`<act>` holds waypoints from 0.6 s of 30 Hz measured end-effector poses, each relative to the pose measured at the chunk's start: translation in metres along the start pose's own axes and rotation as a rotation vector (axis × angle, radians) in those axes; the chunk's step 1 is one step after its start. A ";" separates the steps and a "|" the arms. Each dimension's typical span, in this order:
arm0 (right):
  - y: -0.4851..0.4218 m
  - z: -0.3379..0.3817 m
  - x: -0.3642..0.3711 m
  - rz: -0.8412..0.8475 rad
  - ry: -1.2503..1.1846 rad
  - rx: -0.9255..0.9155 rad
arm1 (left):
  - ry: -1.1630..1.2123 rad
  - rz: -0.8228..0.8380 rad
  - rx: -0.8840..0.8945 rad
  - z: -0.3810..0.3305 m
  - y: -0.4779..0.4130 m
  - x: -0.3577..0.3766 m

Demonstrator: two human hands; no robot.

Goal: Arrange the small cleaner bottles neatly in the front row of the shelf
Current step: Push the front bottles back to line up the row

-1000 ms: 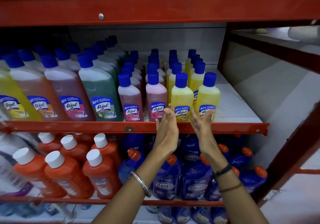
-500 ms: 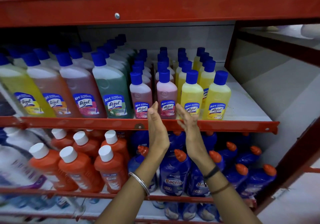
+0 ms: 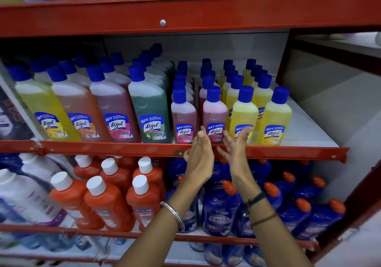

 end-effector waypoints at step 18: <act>0.024 -0.001 0.034 0.062 0.014 -0.220 | 0.600 -0.354 0.143 0.032 0.001 -0.079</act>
Point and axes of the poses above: each hand's wrist, its own y-axis away from the middle knuckle, its own x-axis out of the palm, z = x × y, the point moved 10 cm from there along -y, towards the middle knuckle, and after that the axes turned 4 degrees about -x, right-handed, at the moved point
